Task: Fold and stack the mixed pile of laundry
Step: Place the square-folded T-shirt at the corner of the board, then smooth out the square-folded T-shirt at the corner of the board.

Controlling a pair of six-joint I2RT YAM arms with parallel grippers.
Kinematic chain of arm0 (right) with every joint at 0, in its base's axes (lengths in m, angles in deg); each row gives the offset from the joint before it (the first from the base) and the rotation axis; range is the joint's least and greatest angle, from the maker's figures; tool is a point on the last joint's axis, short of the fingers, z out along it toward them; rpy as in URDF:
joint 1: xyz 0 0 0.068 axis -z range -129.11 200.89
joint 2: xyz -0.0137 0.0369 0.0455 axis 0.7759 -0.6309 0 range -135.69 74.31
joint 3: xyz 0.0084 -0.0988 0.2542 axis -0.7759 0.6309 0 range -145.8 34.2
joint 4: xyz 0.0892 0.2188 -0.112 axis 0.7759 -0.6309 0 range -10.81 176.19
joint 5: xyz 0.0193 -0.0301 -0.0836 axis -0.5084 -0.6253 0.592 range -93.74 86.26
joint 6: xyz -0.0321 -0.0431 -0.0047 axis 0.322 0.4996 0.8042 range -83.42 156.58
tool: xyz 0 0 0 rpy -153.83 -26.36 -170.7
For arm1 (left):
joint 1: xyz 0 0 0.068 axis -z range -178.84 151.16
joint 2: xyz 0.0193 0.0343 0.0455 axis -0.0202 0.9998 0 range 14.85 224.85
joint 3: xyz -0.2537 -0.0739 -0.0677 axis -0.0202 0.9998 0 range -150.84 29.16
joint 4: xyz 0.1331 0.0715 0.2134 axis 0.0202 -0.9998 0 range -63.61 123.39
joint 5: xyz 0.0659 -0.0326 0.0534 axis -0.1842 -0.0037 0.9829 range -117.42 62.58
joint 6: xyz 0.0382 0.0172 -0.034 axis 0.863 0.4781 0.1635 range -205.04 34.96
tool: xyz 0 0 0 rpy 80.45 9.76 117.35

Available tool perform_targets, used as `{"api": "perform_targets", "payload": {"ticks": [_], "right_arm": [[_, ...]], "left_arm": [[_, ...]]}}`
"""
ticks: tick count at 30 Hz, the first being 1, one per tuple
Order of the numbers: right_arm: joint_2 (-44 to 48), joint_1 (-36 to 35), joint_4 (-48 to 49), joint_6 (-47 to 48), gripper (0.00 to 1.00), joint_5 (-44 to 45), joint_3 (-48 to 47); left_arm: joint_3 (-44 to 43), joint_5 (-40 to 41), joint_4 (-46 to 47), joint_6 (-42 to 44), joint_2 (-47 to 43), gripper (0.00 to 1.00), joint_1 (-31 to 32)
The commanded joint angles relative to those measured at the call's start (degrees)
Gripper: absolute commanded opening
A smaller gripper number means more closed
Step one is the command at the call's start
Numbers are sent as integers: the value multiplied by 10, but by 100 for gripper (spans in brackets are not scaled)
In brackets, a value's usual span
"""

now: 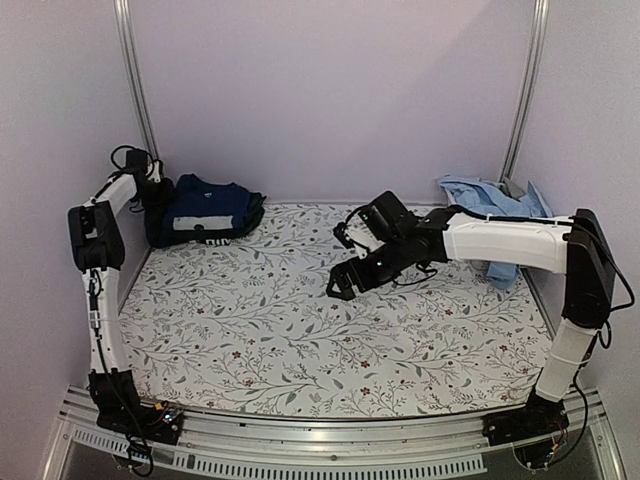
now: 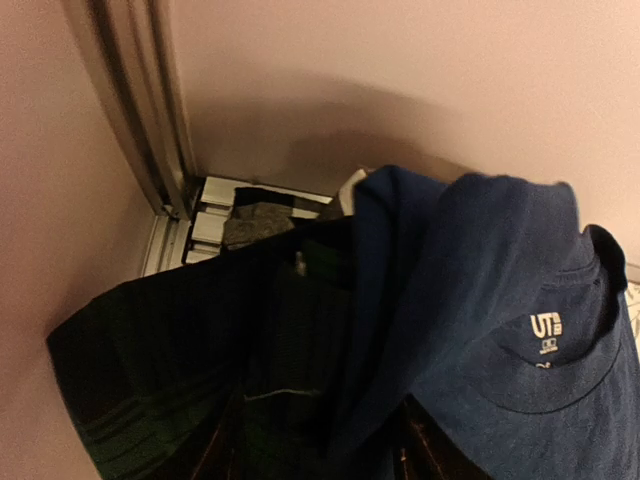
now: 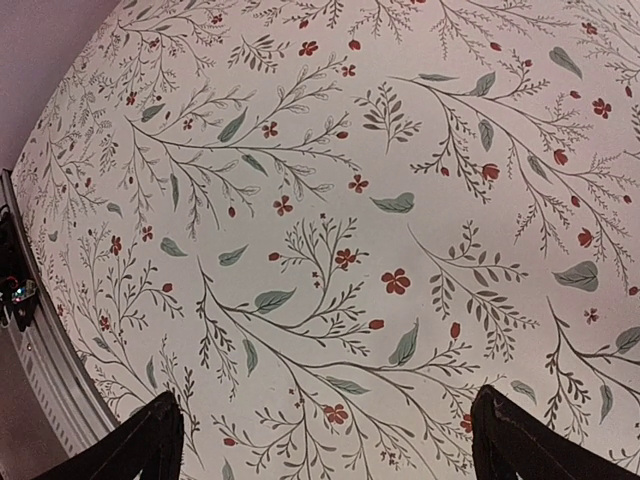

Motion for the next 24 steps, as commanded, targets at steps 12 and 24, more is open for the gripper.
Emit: {"api": "perform_targets", "payload": {"ticks": [12, 24], "right_arm": [[-21, 11, -7, -9, 99, 31, -44], [48, 120, 26, -6, 99, 31, -50]], "left_arm": [[-17, 40, 16, -24, -35, 71, -15], [71, 92, 33, 3, -175, 100, 53]]}}
